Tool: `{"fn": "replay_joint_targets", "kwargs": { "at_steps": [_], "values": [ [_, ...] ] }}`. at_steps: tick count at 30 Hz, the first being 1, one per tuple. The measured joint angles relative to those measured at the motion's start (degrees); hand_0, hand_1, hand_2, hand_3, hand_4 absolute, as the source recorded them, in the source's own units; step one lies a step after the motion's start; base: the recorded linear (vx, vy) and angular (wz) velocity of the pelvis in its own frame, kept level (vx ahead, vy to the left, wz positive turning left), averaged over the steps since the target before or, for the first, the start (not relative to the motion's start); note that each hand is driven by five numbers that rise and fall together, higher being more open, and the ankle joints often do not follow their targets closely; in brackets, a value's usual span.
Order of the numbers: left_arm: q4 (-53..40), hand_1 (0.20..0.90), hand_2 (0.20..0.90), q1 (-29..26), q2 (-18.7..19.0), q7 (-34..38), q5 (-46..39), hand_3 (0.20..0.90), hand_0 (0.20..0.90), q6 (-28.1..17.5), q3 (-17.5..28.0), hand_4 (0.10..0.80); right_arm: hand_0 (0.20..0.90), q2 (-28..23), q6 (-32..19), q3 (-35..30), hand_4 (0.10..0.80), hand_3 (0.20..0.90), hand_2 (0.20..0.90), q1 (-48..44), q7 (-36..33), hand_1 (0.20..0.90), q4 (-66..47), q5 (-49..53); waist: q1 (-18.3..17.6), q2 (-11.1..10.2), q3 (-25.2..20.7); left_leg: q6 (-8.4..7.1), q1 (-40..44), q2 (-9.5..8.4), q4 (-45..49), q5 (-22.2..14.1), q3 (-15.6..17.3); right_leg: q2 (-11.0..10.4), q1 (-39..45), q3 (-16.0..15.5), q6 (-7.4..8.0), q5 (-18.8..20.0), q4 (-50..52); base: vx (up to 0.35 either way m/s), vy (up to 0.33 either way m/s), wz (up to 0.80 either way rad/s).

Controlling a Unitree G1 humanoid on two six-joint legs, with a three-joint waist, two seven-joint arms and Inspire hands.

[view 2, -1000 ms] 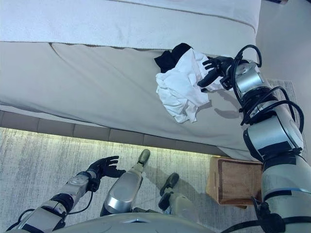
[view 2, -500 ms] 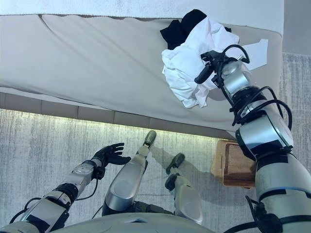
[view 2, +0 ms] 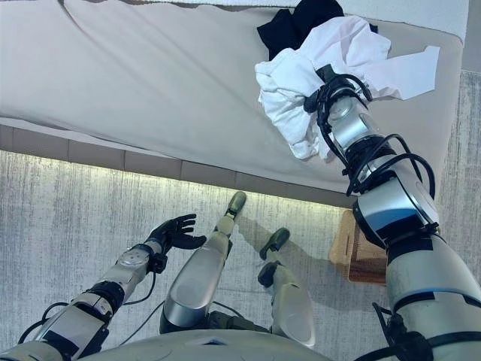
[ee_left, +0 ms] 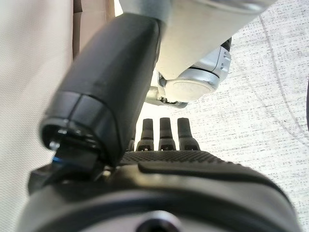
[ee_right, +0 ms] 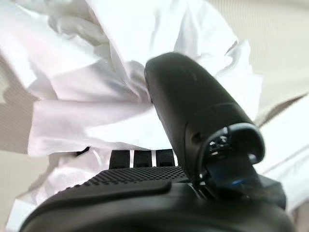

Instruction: Pick up the clothes from the bed and place them into the basket

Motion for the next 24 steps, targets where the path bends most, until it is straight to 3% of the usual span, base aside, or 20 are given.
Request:
{"fn": "replay_joint_targets", "kwargs": {
  "at_steps": [7,12,18,24],
  "values": [
    [-0.3,0.9,0.9,0.1,0.6,-0.2,0.7,0.9,0.9,0.1,0.1,0.8,0.3,-3.0,0.5,0.0,0.1,0.2,0.3,0.0,5.1,0.3,-1.1,1.7,-0.2,-0.3,0.5,-0.1,4.7,0.16,-0.2,-0.4,0.8,0.0,4.2,0.6,0.0,0.0,-0.2,0.026,-0.038,-0.06],
    [-0.5,0.9,0.9,1.2,1.2,-0.6,2.4,0.9,0.9,1.2,0.2,0.8,0.3,-6.2,0.4,-2.2,0.1,0.2,0.3,0.0,7.7,0.3,-3.5,8.6,-1.4,-0.3,0.5,0.56,8.6,0.33,-0.6,-1.2,2.1,0.0,7.5,1.4,0.0,0.0,-0.3,0.057,-0.049,-0.11],
    [-0.1,0.9,0.9,3.4,1.5,-0.7,4.7,0.9,0.9,1.8,2.5,0.8,0.3,-8.7,-2.1,-8.8,0.1,0.2,0.3,0.6,4.1,0.3,-11.5,18.2,-2.7,-0.5,0.4,0.85,12.0,0.94,-1.7,-1.7,3.7,0.6,10.0,3.0,-0.29,0.2,-1.1,0.071,-0.029,-0.14],
    [1.0,0.9,0.9,6.2,1.3,-1.9,6.8,0.9,0.9,1.6,4.7,0.8,0.3,-8.7,-8.9,-15.9,0.1,0.2,0.3,1.9,-2.6,0.3,-22.5,22.1,-3.9,-0.7,0.1,1.11,16.8,0.97,-2.1,-2.7,4.3,0.7,14.6,3.6,-0.29,0.3,-2.1,0.113,0.04,-0.06]
  ]
}}
